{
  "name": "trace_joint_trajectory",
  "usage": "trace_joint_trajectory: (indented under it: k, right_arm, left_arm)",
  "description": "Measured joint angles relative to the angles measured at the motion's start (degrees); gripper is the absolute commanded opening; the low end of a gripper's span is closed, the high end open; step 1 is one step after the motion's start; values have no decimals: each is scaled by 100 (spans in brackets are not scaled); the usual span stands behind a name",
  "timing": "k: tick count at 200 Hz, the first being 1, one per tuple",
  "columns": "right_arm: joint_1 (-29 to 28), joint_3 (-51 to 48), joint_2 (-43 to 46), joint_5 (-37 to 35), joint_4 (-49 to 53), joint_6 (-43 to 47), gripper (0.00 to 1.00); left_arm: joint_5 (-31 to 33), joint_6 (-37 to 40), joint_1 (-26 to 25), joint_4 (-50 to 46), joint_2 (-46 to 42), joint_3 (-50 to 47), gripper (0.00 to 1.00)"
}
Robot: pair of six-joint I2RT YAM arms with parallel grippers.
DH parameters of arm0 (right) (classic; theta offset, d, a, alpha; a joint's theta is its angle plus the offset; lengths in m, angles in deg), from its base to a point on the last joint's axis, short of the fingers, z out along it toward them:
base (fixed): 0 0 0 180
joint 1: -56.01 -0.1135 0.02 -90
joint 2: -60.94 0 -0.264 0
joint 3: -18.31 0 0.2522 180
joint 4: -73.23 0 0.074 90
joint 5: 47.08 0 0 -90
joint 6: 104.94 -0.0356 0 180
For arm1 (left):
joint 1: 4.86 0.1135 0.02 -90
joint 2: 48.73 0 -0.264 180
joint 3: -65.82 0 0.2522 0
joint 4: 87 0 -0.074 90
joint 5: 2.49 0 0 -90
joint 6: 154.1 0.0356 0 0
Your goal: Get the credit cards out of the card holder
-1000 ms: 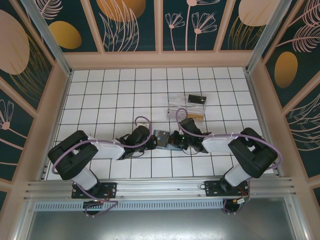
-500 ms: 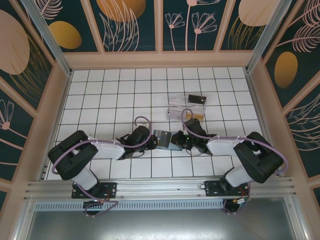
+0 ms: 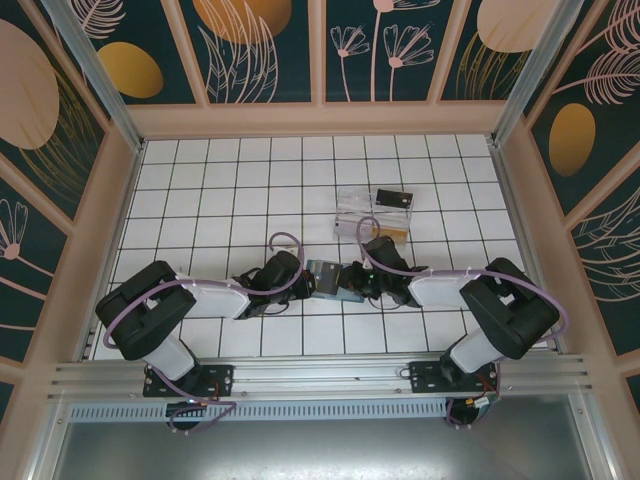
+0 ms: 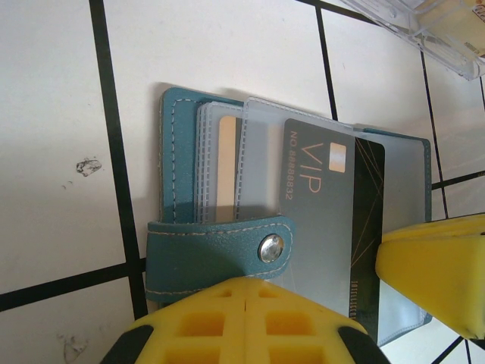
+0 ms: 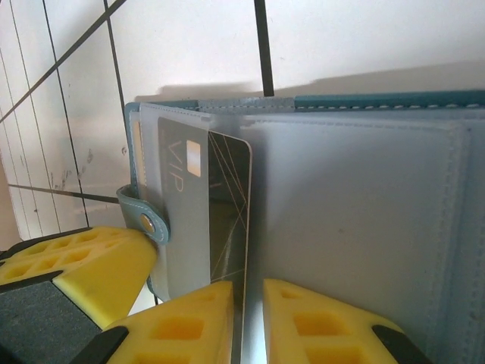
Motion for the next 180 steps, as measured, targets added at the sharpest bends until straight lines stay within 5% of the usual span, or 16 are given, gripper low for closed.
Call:
trace_joint_trajectory:
  k: [67,107,180]
  right_arm:
    - [-37,39,-85,7,-98,17,17]
    - [-37,39,-131,59,-249,22,0]
    - [299,-299,17,372,-442,66,0]
  left_arm:
    - [-4,0,0,-4,0,4,0]
    - [-4,0,0,-4,0,4,0]
    - [2,-2,0,-26,0,11,0]
